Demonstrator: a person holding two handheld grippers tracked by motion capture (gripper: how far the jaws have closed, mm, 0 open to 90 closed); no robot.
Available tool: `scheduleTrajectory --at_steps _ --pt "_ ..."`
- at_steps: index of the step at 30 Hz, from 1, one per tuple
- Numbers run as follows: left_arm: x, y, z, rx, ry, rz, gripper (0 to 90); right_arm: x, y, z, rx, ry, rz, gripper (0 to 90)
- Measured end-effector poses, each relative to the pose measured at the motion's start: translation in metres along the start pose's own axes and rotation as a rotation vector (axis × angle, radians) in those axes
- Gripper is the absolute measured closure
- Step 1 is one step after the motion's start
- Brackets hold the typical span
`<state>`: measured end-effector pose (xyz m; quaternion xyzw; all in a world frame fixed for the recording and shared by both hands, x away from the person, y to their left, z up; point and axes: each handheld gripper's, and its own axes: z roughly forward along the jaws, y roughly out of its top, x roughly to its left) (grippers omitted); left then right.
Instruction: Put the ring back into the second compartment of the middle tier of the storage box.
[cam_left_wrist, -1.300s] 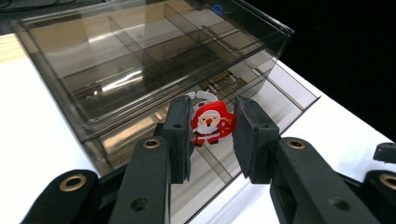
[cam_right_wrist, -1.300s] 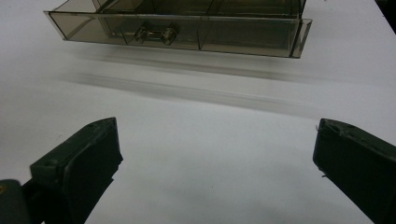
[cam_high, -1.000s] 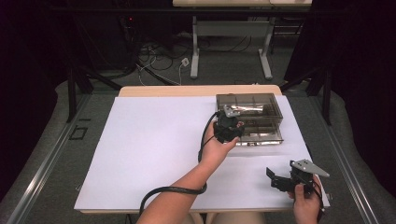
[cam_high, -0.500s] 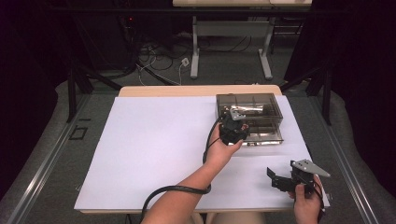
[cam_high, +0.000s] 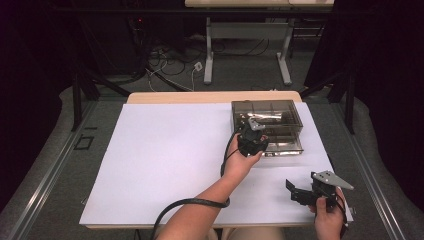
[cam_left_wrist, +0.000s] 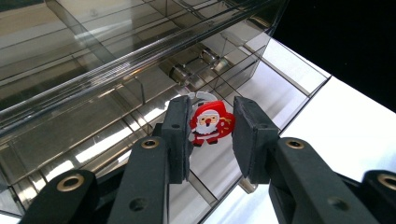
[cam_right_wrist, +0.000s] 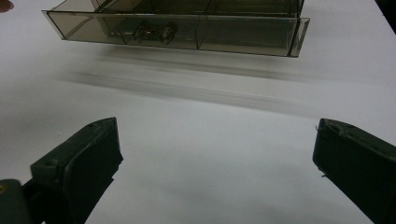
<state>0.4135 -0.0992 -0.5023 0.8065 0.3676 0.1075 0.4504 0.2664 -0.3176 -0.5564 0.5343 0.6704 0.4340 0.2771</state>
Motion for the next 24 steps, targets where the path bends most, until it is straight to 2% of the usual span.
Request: scheduleTrajectory --at_steps 1,4,6,8,9,12,13,15,24 --pt "0.0 0.0 0.001 -0.002 0.001 -0.002 67.8 0.001 0.0 -0.001 0.004 -0.001 0.014 0.6" --pt "-0.001 -0.001 0.003 0.003 0.001 -0.005 67.8 0.0 0.0 -0.003 0.004 0.001 0.004 0.6" --pt "-0.001 -0.002 0.004 0.016 0.003 0.003 67.7 0.0 0.0 -0.002 0.001 -0.005 0.014 0.6" --pt "-0.002 -0.002 0.006 0.02 0.004 0.009 67.8 0.0 0.0 -0.003 0.02 -0.004 0.01 0.6" --pt "-0.001 -0.003 0.006 0.028 0.006 0.02 67.8 0.0 0.0 -0.002 0.017 -0.003 0.013 0.6" --pt "-0.002 -0.003 0.008 0.03 0.003 0.021 67.7 0.0 0.0 -0.002 0.011 0.0 0.014 0.6" --pt "-0.002 -0.002 0.009 0.031 0.004 0.027 67.7 0.0 0.0 -0.003 0.034 -0.004 0.01 0.6" --pt "-0.003 -0.003 0.01 0.033 0.005 0.031 67.7 0.0 0.0 -0.002 0.01 0.001 0.012 0.6" --pt "-0.005 -0.003 0.012 0.046 0.007 0.035 67.4 0.0 0.0 -0.003 0.019 -0.009 0.017 0.6"
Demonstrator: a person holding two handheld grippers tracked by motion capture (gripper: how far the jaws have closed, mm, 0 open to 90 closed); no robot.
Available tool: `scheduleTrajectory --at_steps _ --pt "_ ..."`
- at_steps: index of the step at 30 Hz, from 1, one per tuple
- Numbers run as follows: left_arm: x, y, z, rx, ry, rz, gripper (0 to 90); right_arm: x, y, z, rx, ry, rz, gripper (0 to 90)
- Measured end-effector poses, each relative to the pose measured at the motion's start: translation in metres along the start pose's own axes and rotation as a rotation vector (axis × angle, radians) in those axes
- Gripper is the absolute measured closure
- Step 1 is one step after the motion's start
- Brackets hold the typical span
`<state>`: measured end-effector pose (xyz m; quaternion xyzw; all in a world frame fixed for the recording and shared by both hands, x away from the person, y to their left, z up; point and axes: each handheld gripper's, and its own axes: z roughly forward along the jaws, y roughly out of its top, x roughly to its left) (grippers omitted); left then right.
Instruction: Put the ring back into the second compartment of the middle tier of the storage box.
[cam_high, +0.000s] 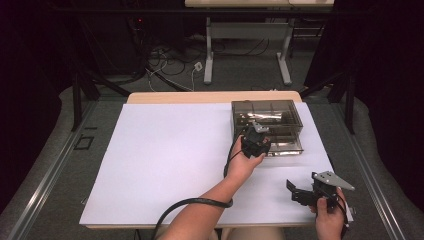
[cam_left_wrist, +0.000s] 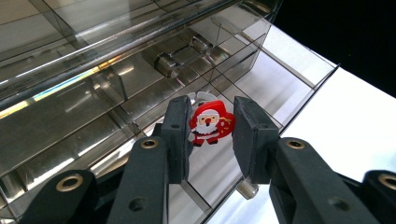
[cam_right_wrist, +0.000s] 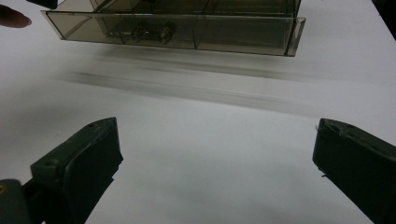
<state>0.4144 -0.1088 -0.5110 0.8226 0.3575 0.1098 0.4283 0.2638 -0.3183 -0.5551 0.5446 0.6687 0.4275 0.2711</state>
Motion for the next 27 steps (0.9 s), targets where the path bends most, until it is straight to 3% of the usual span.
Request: scheduleTrajectory --at_steps 9,12,13,27 --pt "0.002 0.001 -0.001 -0.014 -0.014 -0.021 62.0 0.0 0.0 0.0 0.001 0.006 -0.004 0.6" --pt "0.002 0.001 -0.002 -0.015 -0.005 -0.012 57.8 -0.001 0.0 0.0 -0.001 0.008 -0.005 0.6" --pt "0.002 0.001 -0.002 -0.017 -0.01 -0.029 56.8 0.0 0.0 0.0 0.0 0.009 -0.002 0.6" --pt "0.01 0.001 -0.022 -0.059 0.025 -0.046 40.9 0.0 0.0 0.001 0.003 0.005 -0.002 0.6"
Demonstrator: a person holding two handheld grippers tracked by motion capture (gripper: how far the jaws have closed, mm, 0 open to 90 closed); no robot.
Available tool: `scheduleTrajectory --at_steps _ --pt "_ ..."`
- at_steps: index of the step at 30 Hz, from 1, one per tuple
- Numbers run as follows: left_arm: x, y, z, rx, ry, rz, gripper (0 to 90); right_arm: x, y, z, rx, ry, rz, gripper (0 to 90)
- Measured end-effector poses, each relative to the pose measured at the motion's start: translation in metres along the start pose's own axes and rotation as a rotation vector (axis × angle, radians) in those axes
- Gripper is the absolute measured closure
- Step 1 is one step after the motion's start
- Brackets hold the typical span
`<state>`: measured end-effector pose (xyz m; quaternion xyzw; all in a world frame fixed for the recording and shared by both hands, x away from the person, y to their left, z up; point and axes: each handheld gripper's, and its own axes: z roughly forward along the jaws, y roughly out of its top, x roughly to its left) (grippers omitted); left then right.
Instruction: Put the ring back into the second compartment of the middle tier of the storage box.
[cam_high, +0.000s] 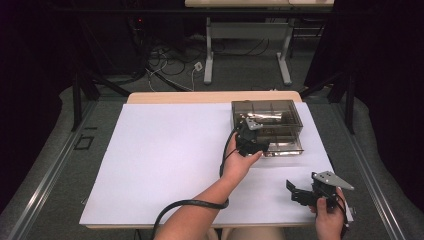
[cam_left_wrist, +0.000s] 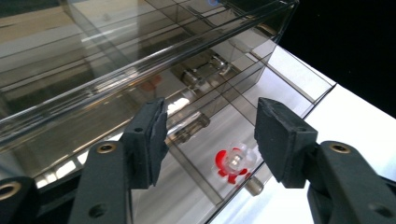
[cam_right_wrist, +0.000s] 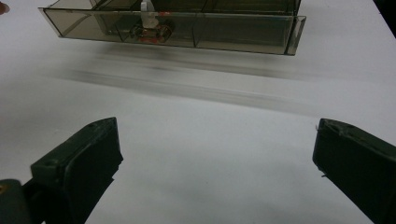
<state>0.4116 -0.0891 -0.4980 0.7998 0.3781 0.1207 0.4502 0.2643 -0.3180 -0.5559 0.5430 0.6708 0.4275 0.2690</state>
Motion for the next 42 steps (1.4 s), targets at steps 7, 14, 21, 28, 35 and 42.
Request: scheduleTrajectory --at_steps 7,14,21,28,35,42 --pt "0.009 -0.004 -0.013 -0.012 0.004 -0.011 32.4 0.001 0.0 0.001 -0.005 0.002 0.0 0.7" --pt "0.017 -0.01 -0.028 -0.03 0.011 -0.024 30.6 0.0 0.0 0.001 -0.006 -0.001 -0.008 0.7" --pt "0.026 -0.018 -0.048 -0.042 0.024 -0.038 29.4 0.001 0.0 0.001 0.01 -0.012 -0.008 0.7" --pt "0.037 -0.028 -0.068 -0.058 0.032 -0.056 24.6 0.001 -0.001 0.001 0.01 -0.011 -0.016 0.7" --pt "0.05 -0.044 -0.091 -0.097 0.033 -0.09 14.5 0.001 -0.001 0.001 0.003 -0.013 -0.017 0.7" --pt "0.067 -0.066 -0.117 -0.132 0.06 -0.12 4.3 0.001 -0.001 0.001 0.006 -0.011 -0.016 0.7"
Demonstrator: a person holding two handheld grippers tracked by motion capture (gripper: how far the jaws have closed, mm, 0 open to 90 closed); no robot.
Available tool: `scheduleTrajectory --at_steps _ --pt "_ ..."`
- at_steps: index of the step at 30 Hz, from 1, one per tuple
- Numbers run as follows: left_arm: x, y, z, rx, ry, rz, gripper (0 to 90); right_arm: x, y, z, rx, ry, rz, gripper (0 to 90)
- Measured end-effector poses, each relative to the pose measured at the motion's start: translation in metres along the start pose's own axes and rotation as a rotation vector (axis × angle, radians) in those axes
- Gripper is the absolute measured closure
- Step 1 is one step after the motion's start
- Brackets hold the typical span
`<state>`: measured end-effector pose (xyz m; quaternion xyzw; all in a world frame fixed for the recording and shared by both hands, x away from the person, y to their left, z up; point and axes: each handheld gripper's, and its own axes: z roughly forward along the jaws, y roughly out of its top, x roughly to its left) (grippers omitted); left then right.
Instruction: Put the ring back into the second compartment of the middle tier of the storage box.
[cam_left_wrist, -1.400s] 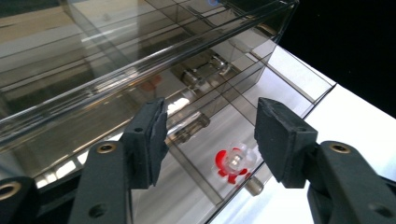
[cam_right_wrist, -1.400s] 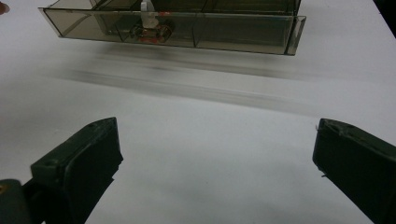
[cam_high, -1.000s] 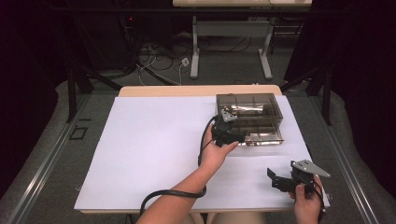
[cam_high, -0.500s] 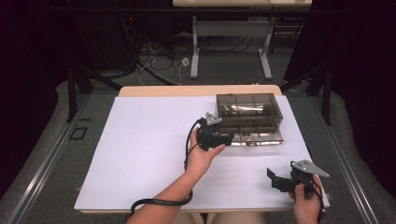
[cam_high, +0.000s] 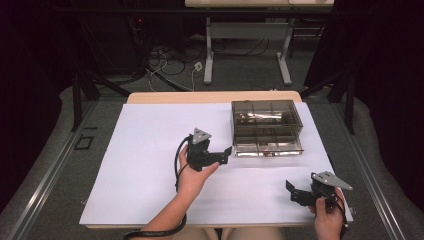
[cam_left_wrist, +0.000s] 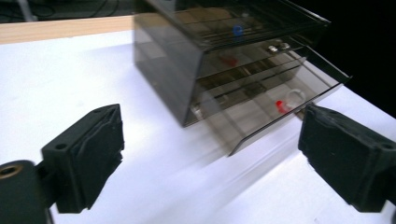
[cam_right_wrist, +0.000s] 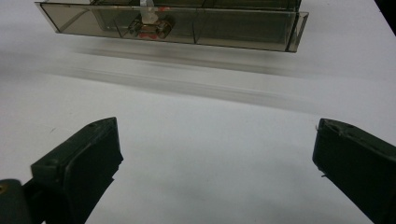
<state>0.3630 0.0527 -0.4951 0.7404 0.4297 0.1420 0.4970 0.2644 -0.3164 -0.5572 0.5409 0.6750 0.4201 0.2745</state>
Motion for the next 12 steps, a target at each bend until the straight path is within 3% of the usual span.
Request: scheduleTrajectory --at_steps 6,12 --pt "0.014 -0.017 -0.028 -0.036 0.033 0.012 0.3 0.001 0.0 0.0 -0.009 0.002 -0.004 0.7" --pt "0.028 -0.035 -0.052 -0.036 0.053 0.013 0.3 0.002 -0.001 -0.001 -0.014 -0.004 0.006 0.7"
